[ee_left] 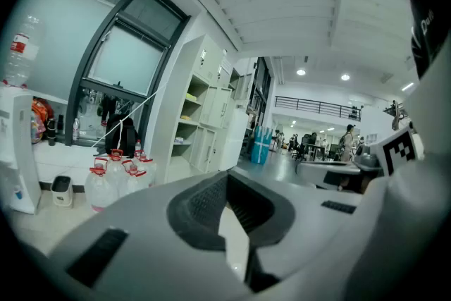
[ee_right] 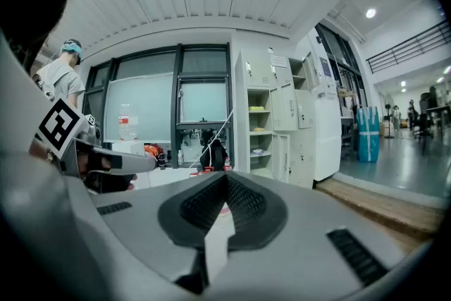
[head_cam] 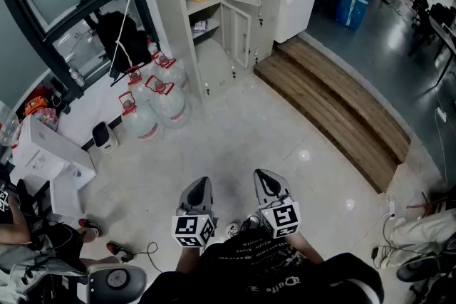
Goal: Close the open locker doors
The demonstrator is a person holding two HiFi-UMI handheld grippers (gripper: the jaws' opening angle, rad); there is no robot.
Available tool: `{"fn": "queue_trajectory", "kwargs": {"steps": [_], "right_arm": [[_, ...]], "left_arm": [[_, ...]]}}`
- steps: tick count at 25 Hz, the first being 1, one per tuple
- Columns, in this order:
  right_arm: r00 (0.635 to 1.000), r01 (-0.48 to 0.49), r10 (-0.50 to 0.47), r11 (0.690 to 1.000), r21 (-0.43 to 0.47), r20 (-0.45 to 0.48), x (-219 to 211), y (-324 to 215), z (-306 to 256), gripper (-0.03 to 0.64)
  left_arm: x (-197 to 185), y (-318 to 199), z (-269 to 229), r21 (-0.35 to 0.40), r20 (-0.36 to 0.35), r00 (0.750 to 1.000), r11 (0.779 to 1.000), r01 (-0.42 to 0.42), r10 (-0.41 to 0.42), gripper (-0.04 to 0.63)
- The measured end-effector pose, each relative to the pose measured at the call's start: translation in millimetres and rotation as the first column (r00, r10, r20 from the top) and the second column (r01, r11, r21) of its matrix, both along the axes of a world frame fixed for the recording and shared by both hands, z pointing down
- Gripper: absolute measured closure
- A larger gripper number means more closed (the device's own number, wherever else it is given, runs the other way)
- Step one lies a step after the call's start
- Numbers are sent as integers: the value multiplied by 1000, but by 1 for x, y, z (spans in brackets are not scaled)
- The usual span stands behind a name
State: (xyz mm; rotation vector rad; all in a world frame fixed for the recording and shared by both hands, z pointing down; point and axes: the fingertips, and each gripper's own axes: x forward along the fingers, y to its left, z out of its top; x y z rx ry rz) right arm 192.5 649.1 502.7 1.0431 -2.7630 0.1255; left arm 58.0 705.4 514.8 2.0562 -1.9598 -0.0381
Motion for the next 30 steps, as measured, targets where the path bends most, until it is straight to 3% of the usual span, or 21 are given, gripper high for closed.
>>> {"fn": "queue_trajectory", "kwargs": {"steps": [9, 13, 17, 24, 30], "right_arm": [[999, -43, 44, 999, 14, -4, -8, 9, -3, 614], [998, -53, 53, 999, 6, 32, -5, 3, -1, 612], [996, -78, 77, 997, 7, 39, -2, -16, 0, 611], [994, -106, 106, 994, -6, 11, 5, -77, 18, 611], [997, -76, 76, 997, -12, -5, -12, -172, 29, 611]], "left_arm": [[-14, 4, -2, -3, -8, 1000, 1000, -4, 4, 589], [-8, 2, -3, -12, -53, 998, 1000, -22, 21, 588], [-7, -10, 11, -18, -28, 998, 998, -54, 53, 588], [-14, -55, 17, -38, -21, 999, 998, -42, 41, 588], [-30, -131, 19, -35, 11, 1000, 999, 14, -13, 588]]}}
